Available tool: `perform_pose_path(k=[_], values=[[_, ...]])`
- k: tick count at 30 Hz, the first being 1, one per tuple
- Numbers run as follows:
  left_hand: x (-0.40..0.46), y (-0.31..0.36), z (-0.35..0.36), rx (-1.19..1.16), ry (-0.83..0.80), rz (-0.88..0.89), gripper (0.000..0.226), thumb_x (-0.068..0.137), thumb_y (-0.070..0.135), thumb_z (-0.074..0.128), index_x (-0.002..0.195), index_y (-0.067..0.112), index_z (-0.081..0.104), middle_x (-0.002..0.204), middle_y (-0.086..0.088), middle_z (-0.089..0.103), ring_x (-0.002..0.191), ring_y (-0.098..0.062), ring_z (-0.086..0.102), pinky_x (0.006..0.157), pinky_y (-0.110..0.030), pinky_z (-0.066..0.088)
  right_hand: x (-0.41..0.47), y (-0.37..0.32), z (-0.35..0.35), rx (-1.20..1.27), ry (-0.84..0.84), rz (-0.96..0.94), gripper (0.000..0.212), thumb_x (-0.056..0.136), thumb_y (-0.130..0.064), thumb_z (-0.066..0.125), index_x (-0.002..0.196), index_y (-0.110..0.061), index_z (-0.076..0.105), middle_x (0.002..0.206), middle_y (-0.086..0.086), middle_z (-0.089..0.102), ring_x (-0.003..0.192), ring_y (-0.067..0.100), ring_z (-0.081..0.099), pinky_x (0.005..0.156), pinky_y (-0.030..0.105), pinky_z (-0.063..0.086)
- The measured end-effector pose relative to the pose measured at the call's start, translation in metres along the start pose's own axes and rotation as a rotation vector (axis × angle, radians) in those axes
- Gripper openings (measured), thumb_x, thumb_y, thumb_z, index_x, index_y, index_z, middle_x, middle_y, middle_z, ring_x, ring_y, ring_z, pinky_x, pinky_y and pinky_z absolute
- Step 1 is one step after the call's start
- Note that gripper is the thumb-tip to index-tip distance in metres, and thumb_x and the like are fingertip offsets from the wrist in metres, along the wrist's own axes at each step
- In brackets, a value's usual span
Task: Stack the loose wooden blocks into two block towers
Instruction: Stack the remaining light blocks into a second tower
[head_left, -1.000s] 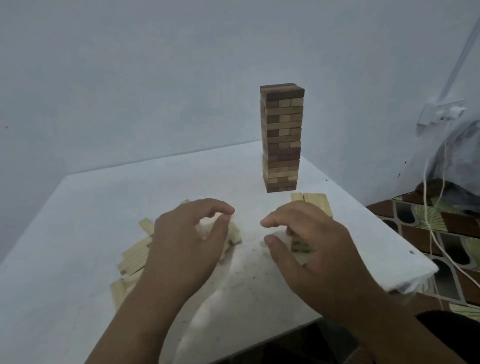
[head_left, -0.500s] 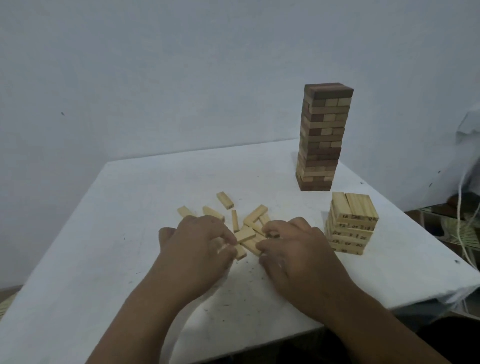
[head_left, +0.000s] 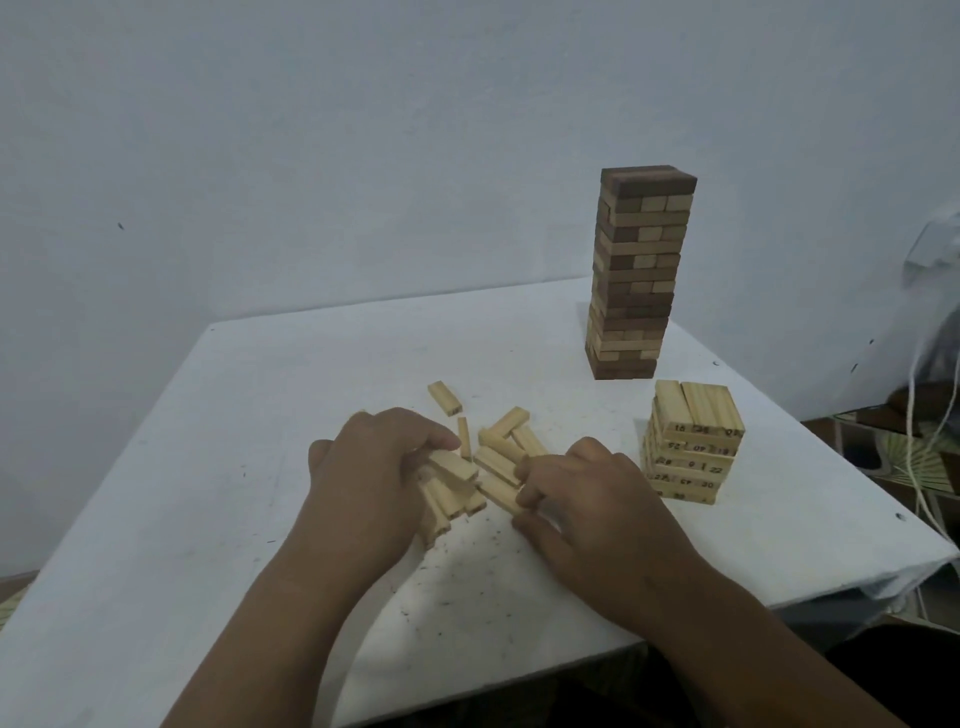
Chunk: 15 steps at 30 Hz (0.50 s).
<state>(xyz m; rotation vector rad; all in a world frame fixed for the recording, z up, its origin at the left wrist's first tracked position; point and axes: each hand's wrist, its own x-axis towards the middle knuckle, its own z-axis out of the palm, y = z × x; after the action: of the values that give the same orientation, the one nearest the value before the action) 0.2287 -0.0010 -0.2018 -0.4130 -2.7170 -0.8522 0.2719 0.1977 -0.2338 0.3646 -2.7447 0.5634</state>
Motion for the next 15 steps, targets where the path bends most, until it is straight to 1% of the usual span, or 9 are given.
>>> perform_pose_path(k=[3,5,6,8,9,10,11,12,15], values=[[-0.001,0.002,0.005,0.005,-0.061,0.057,0.051,0.081,-0.006,0.063,0.079,0.045,0.066,0.092,0.027,0.064,0.096,0.000,0.051,0.090,-0.040,0.035,-0.002,0.002,-0.006,-0.018,0.015,-0.018,0.014,0.084,-0.042,0.064,0.087,-0.029,0.067,0.089,-0.019,0.062,0.083,0.005,0.042,0.065,0.026,0.030],[-0.004,0.013,0.010,0.047,-0.114,0.132,0.045,0.089,0.001,0.059,0.086,0.044,0.069,0.097,0.025,0.063,0.101,0.001,0.047,0.085,-0.032,0.025,-0.005,0.007,-0.011,-0.027,-0.006,0.002,0.018,0.084,-0.047,0.061,0.088,-0.031,0.068,0.091,-0.021,0.062,0.085,0.005,0.042,0.067,0.026,0.029],[-0.005,0.018,0.012,0.063,-0.148,0.160,0.043,0.093,0.003,0.056,0.089,0.044,0.069,0.101,0.024,0.063,0.106,0.000,0.047,0.085,-0.030,0.024,-0.008,0.010,-0.013,-0.039,-0.023,0.010,0.021,0.084,-0.049,0.057,0.090,-0.032,0.068,0.093,-0.021,0.062,0.086,0.005,0.042,0.069,0.027,0.030],[-0.005,0.026,0.019,0.070,-0.222,0.203,0.040,0.096,0.007,0.054,0.095,0.043,0.070,0.107,0.021,0.062,0.112,-0.007,0.048,0.092,-0.028,0.029,-0.015,0.017,-0.018,-0.079,-0.063,0.014,0.030,0.085,-0.054,0.049,0.094,-0.034,0.069,0.096,-0.022,0.062,0.087,0.004,0.042,0.073,0.027,0.034],[-0.004,0.027,0.023,0.065,-0.261,0.216,0.041,0.095,0.007,0.054,0.094,0.046,0.069,0.108,0.022,0.062,0.112,-0.010,0.047,0.097,-0.032,0.032,-0.019,0.020,-0.020,-0.089,-0.080,0.023,0.034,0.086,-0.056,0.045,0.096,-0.035,0.069,0.098,-0.022,0.061,0.088,0.004,0.042,0.076,0.027,0.036],[-0.003,0.028,0.028,0.056,-0.282,0.240,0.044,0.094,0.006,0.056,0.092,0.049,0.067,0.108,0.023,0.061,0.111,-0.012,0.047,0.097,-0.041,0.036,-0.025,0.023,-0.022,-0.080,-0.091,0.041,0.036,0.086,-0.056,0.043,0.098,-0.035,0.069,0.098,-0.022,0.060,0.090,0.003,0.043,0.078,0.026,0.037],[-0.003,0.028,0.030,0.051,-0.290,0.259,0.046,0.092,0.006,0.057,0.091,0.051,0.066,0.108,0.024,0.061,0.109,-0.014,0.047,0.095,-0.047,0.038,-0.029,0.025,-0.024,-0.059,-0.090,0.056,0.036,0.086,-0.056,0.043,0.098,-0.034,0.069,0.098,-0.023,0.058,0.091,0.002,0.043,0.079,0.023,0.037],[-0.003,0.029,0.033,0.058,-0.302,0.270,0.045,0.092,0.006,0.058,0.093,0.051,0.067,0.109,0.025,0.060,0.109,-0.014,0.046,0.094,-0.049,0.037,-0.034,0.027,-0.026,-0.038,-0.079,0.073,0.034,0.086,-0.055,0.045,0.097,-0.034,0.069,0.096,-0.022,0.057,0.091,0.001,0.043,0.079,0.021,0.037],[-0.004,0.037,0.037,0.089,-0.337,0.280,0.039,0.096,0.011,0.054,0.104,0.047,0.068,0.115,0.025,0.057,0.114,-0.010,0.042,0.096,-0.045,0.033,-0.045,0.028,-0.033,0.019,-0.035,0.096,0.027,0.083,-0.051,0.054,0.088,-0.031,0.071,0.089,-0.019,0.056,0.089,0.001,0.046,0.074,0.018,0.039]])
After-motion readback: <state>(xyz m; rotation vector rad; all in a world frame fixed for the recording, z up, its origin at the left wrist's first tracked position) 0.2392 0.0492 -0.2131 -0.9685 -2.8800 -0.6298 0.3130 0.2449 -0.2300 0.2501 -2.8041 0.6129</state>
